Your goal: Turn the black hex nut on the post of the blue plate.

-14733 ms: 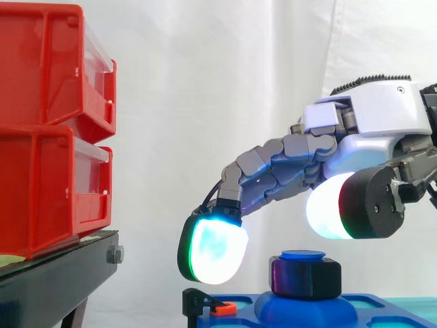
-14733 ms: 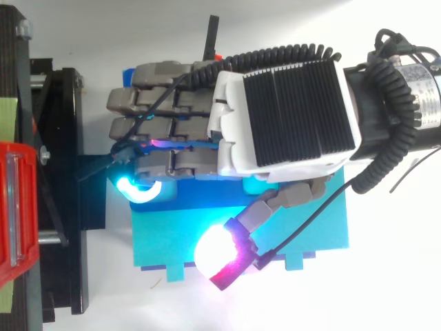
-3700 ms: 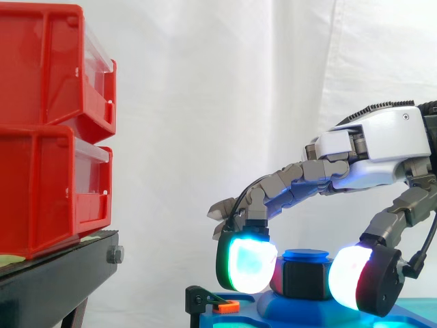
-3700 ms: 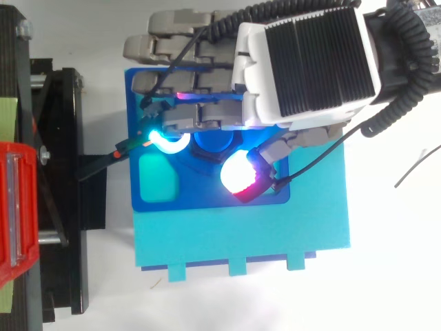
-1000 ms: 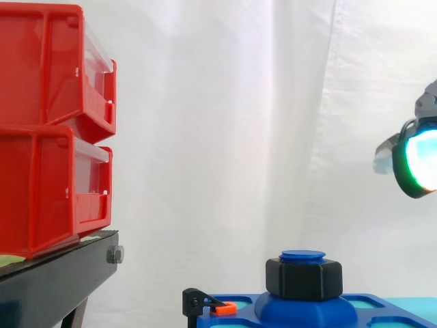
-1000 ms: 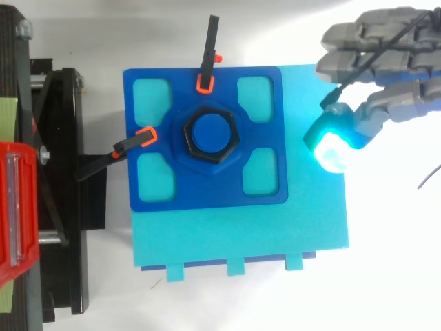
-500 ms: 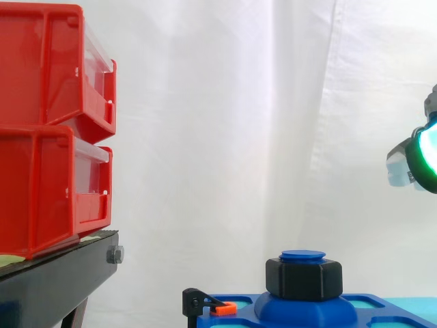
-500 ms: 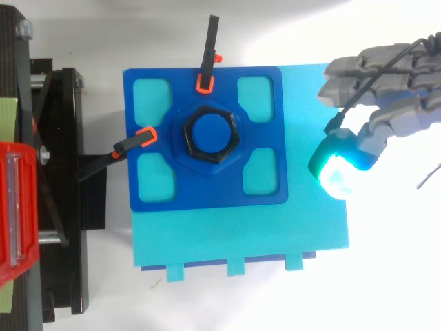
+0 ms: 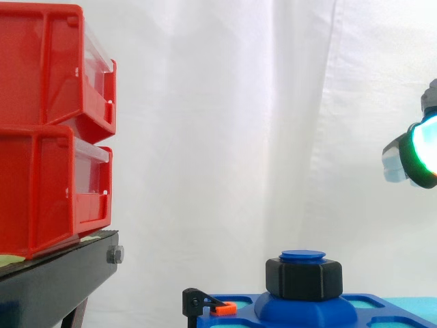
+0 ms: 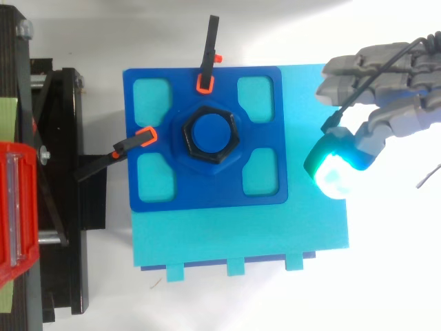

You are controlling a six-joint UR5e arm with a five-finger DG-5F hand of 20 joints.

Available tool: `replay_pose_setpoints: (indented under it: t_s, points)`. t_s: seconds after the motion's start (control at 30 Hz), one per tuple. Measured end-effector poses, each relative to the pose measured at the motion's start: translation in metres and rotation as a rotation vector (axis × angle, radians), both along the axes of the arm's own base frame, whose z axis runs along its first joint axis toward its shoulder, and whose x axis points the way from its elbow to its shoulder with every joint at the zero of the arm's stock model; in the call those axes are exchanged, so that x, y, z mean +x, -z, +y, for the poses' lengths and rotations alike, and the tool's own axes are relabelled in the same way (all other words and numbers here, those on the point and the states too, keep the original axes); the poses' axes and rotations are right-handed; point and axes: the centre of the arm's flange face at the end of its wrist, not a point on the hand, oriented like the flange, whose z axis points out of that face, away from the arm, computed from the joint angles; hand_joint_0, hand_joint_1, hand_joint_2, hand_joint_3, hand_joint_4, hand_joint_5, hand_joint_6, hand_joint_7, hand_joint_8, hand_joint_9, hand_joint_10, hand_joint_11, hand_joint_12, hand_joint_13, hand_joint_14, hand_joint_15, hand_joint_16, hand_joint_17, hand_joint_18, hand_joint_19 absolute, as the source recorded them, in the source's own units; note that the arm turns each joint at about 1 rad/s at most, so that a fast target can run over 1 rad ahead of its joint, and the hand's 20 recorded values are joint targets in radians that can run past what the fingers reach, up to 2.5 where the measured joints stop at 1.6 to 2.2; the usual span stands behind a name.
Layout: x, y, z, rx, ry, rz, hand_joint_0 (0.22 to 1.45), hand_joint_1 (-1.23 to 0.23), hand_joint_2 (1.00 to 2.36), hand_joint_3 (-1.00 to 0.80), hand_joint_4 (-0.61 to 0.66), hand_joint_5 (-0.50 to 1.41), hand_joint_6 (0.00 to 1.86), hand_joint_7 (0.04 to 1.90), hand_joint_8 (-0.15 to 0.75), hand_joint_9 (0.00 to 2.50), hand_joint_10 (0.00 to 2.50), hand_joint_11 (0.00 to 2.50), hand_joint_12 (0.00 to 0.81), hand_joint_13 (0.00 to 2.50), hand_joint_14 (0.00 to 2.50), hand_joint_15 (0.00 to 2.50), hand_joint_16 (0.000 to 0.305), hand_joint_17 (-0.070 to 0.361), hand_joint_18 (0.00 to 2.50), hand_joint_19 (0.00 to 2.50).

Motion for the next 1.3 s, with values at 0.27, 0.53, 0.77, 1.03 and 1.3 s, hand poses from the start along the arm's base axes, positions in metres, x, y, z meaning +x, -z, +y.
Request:
replay_pose_setpoints:
  t_s: [0.27,0.53,0.77,1.03,1.3]
  points:
    - [0.0004,-0.0002,0.0,0.0,0.0,-0.003,0.42,-0.47,1.0,-0.5,0.12,-0.24,0.5,0.57,0.182,0.0,0.0,0.0,0.374,0.0,0.0,0.0,0.063,0.142,0.0,0.05]
    - [0.0004,-0.0002,0.0,0.0,0.0,-0.003,0.43,-0.49,1.0,-0.5,0.11,-0.24,0.5,0.5,0.175,0.0,0.0,0.0,0.37,0.0,0.0,0.0,0.062,0.14,0.0,0.04]
    - [0.0004,-0.0002,0.0,0.0,0.0,-0.003,0.44,-0.49,1.0,-0.5,0.12,-0.23,0.5,0.55,0.173,0.0,0.0,0.0,0.363,0.0,0.0,0.0,0.061,0.138,0.0,0.04]
    - [0.0004,-0.0002,-0.0001,0.0,0.001,-0.003,0.44,-0.49,1.0,-0.5,0.13,-0.23,0.5,0.58,0.171,0.0,0.0,0.0,0.36,0.0,0.0,0.0,0.061,0.137,0.0,0.04]
    - [0.0004,-0.0002,0.0,0.0,0.001,-0.003,0.44,-0.5,1.0,-0.5,0.13,-0.22,0.5,0.53,0.174,0.0,0.0,0.0,0.36,0.0,0.0,0.0,0.06,0.136,0.0,0.03]
